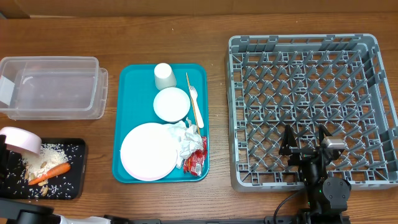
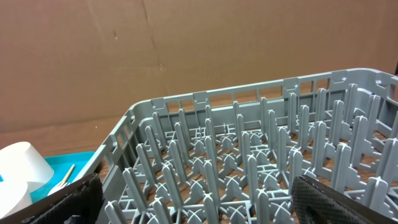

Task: Sort waste into correct bins and load items into the dishwasher
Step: 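Tilt the pink bowl to dump rice onto the black tray, then return the empty pink bowl to the teal tray and release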

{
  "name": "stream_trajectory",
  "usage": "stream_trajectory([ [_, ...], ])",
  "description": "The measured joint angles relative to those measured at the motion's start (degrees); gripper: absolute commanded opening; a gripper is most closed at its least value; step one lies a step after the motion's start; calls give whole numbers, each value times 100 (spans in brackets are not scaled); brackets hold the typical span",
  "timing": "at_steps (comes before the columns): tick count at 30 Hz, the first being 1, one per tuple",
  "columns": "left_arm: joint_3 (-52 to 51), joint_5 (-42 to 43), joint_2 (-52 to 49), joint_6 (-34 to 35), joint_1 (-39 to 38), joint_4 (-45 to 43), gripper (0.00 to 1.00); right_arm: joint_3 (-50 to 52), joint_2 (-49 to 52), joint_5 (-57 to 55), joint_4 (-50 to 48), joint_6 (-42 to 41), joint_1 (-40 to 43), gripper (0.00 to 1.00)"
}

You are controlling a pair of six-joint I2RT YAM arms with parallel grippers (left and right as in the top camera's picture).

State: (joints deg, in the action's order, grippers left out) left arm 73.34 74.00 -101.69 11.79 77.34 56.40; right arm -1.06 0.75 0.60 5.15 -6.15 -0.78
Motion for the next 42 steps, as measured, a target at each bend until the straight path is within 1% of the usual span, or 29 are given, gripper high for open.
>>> stream_trajectory([
  [6,0,-33,0,4,0,-39,4,0,0,-2,4,0,0,100],
  [9,-2,-48,0,4,0,-210,4,0,0,-2,0,-2,0,100],
  [12,-4,227,0,-66,-11,-474,4,0,0,0,2,-2,0,100],
  [14,-11,337,0,-4,-11,-428,4,0,0,0,4,-2,0,100],
  [19,-17,396,0,15,-50,-529,4,0,0,0,0,-2,0,100],
  [25,-17,199,0,122,-48,-275,4,0,0,-2,4,-2,0,100],
  [28,-17,2,0,173,-48,-260,4,0,0,-2,2,-2,0,100],
  [30,-24,-11,0,129,-48,-374,4,0,0,-2,2,0,0,100],
  [32,-24,-22,0,179,-48,-293,4,0,0,-2,0,-2,0,100],
  [33,-24,2,0,199,-48,-264,4,0,0,0,2,0,0,100],
  [38,-24,654,0,289,-83,-221,4,0,0,0,2,-2,0,100],
  [42,-24,793,0,306,-223,-146,4,0,0,0,2,0,0,100],
])
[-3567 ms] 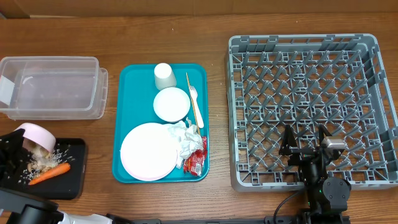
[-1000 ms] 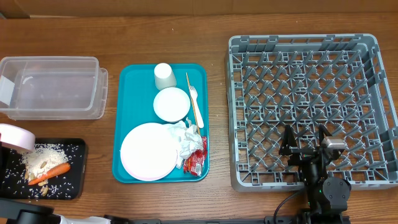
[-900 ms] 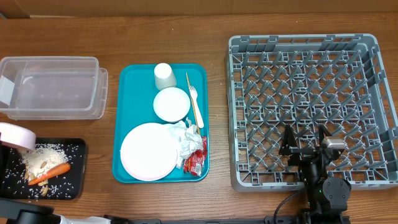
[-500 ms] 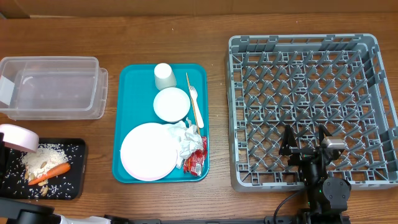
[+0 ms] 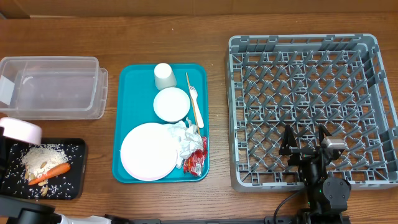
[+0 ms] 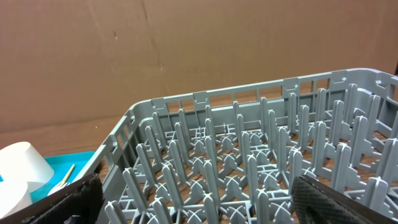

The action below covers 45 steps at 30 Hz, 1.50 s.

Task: Sort waste into correct bins and load items into the dishwasher
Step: 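Return the empty pink bowl to the teal tray and release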

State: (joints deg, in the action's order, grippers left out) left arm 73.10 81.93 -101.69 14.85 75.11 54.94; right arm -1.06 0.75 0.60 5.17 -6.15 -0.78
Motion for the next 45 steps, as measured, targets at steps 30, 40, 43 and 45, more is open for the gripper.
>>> stream_trajectory([
  [30,1808,-4325,2406,149,-5383,157,4,0,0,-2,-2,-2,0,100],
  [40,1897,-8594,1349,-348,-8786,-118,4,0,0,-2,2,-2,0,100],
  [43,1908,-9005,664,-334,-8789,17,4,0,0,0,-2,0,0,100],
  [45,1908,-9121,271,-291,-8789,61,4,0,0,0,2,0,0,100],
])
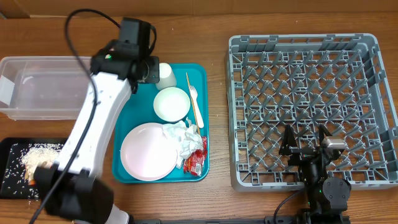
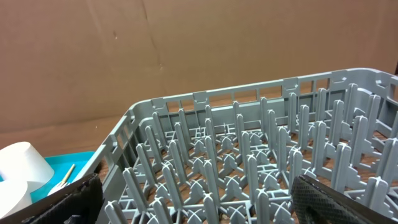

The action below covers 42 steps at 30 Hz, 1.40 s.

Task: Sort waste into correct bins and load items into the dishwasher
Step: 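Return the empty pink bowl to the teal tray and release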

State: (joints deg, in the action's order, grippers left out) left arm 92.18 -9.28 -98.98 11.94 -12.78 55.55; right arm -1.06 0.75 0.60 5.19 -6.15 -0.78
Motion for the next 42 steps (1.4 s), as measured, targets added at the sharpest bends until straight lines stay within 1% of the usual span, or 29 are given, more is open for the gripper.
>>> stream_trajectory([
  [3,0,50,-442,11,-2,42,4,0,0,0,0,-2,0,100],
  [8,0,179,-693,208,-2,297,4,0,0,0,-2,-2,0,100],
  [14,0,330,-1252,470,-2,608,4,0,0,0,-2,-2,0,100],
  [20,0,413,-1700,555,-2,590,4,0,0,0,-2,-2,0,100],
  [23,0,343,-1753,573,-2,507,4,0,0,-2,-2,0,0,100],
  [24,0,302,-1753,573,-2,494,5,0,0,0,-2,-2,0,100],
  [25,0,258,-1753,573,-2,485,10,0,0,-2,0,-2,-2,100],
  [26,0,243,-1753,570,-2,485,23,0,0,0,-2,0,0,100],
  [27,0,225,-1753,592,-2,485,32,0,0,0,0,-2,0,100],
  [29,0,208,-1753,590,-2,496,45,0,0,-4,-4,-2,0,100],
  [30,2,195,-1753,588,-2,527,49,0,0,0,-2,-2,0,100],
  [33,24,170,-1753,551,0,750,52,0,0,0,0,-2,0,100],
  [35,299,173,-1777,546,-2,1176,52,0,0,-2,-4,-2,0,100],
  [39,1281,264,-1808,546,-2,1864,52,0,0,-4,-4,-2,0,100],
  [41,1895,533,-1801,546,-20,2164,53,0,0,-2,-2,0,0,100],
  [42,2037,647,-1773,549,-39,2216,54,0,0,-2,-2,-2,-2,100],
])
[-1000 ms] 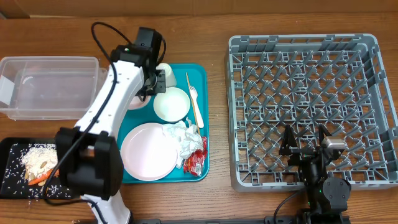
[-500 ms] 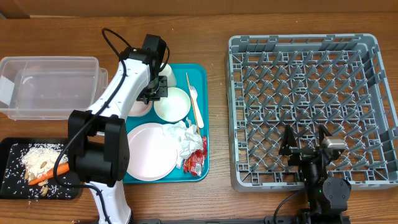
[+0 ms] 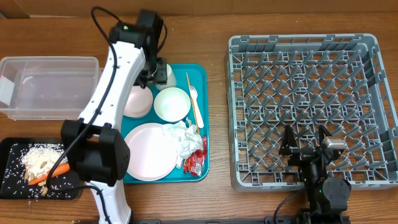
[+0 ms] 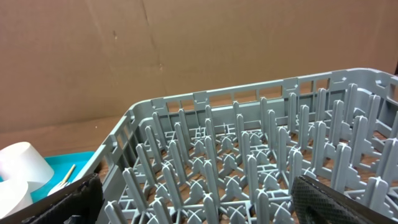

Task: Sort waste into correct bins and load items into the dishwasher
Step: 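Return the empty pink bowl to the teal tray and release, then grasp the crumpled white tissue with the left gripper and carry left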

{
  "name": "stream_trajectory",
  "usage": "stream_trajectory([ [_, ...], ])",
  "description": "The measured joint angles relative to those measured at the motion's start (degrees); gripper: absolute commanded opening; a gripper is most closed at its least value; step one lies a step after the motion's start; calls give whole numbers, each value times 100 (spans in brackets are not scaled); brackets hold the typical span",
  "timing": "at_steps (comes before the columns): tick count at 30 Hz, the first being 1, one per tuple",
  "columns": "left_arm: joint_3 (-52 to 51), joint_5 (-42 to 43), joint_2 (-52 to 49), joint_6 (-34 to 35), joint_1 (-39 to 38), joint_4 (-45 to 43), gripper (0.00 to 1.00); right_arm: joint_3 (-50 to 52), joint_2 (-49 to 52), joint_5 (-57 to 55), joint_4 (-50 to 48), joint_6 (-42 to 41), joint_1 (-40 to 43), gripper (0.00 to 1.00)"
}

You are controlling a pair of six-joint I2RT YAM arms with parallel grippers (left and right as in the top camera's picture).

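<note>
A teal tray (image 3: 130,81) holds a white cup (image 3: 165,71), a white bowl (image 3: 171,104), a large white plate (image 3: 151,160), a crumpled napkin (image 3: 186,138), a red wrapper (image 3: 196,163), a fork (image 3: 194,96) and a chopstick (image 3: 198,115). A pink bowl (image 3: 135,102) lies on the tray's left side. My left gripper (image 3: 152,73) hangs just left of the cup, above the pink bowl's far rim; its jaws are hidden from above. My right gripper (image 3: 305,142) (image 4: 208,208) stands open over the grey dish rack (image 3: 311,43) (image 4: 205,102), holding nothing.
A clear plastic container (image 3: 50,87) stands at the left. A black tray (image 3: 74,186) at the front left carries rice and a carrot. The left arm (image 3: 109,112) stretches from the front left across the teal tray's left edge. Brown cardboard backs the table.
The left arm has shifted slightly right, towards the cup. The pink bowl, not visible before, now lies on the teal tray beside the white bowl. The right arm has not moved.
The pink bowl was held tipped over the black tray at the far left, above the rice and carrot. Then it sat a little higher there. Then the left arm reached over the teal tray's upper left. Now the bowl rests on that tray.
</note>
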State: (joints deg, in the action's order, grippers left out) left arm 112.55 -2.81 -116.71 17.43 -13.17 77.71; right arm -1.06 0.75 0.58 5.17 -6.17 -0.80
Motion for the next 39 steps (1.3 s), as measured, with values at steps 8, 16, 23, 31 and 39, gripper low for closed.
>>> stream_trajectory([
  [8,177,391,883,87,-435,481,100,0,0,2,2,0,2,100],
  [16,2,1012,1598,-291,-1202,782,100,0,0,0,0,2,2,100],
  [23,-1954,769,1554,584,-2723,-61,91,0,0,0,2,4,2,100],
  [31,-3169,-356,1556,2393,-2885,-520,79,0,0,2,-2,2,2,100],
  [39,-4006,-643,1561,2767,-2688,-1351,66,0,0,0,2,2,0,100],
])
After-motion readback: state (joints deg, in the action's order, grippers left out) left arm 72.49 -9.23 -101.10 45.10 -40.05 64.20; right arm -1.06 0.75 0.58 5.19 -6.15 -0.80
